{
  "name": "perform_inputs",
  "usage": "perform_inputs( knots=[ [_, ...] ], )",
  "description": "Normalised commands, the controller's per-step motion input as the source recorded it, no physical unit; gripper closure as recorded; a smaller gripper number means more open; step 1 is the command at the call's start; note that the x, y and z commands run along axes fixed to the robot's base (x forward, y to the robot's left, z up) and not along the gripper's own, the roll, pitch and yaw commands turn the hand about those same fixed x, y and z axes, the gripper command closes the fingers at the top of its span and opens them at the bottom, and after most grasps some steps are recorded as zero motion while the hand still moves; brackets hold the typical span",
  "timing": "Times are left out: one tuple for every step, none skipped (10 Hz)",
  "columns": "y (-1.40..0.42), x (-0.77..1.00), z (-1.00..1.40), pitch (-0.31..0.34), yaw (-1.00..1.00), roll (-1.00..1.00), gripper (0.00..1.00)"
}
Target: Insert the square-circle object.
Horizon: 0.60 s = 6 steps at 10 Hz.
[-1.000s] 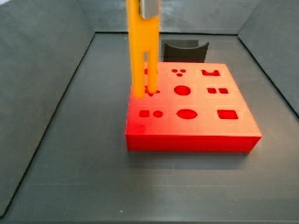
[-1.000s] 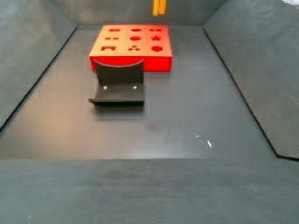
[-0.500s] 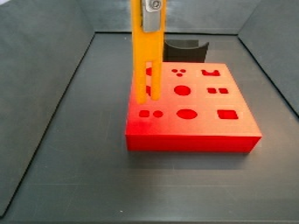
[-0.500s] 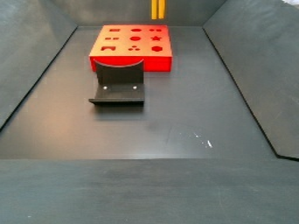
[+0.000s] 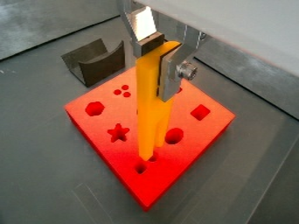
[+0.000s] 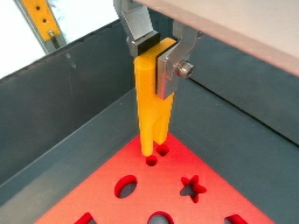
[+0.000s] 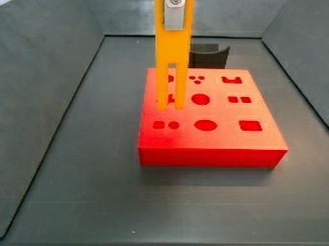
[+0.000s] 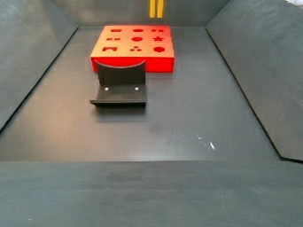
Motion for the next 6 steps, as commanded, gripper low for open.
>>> perform_inputs(
  knots=[
    [-0.01, 0.57, -0.26, 0.000, -0.13, 0.02, 1.00],
    [0.00, 0.59, -0.28, 0.000, -0.12, 0.06, 1.00],
    [-0.05, 0.37, -0.30, 0.044, -0.12, 0.18, 1.00],
    [-0.07, 0.07, -0.38, 0.056, -0.23, 0.17, 1.00],
    [0.00, 0.00, -0.36, 0.017, -0.21, 0.08, 1.00],
    [0.00, 0.00, -0.39, 0.000, -0.19, 0.04, 1.00]
  ],
)
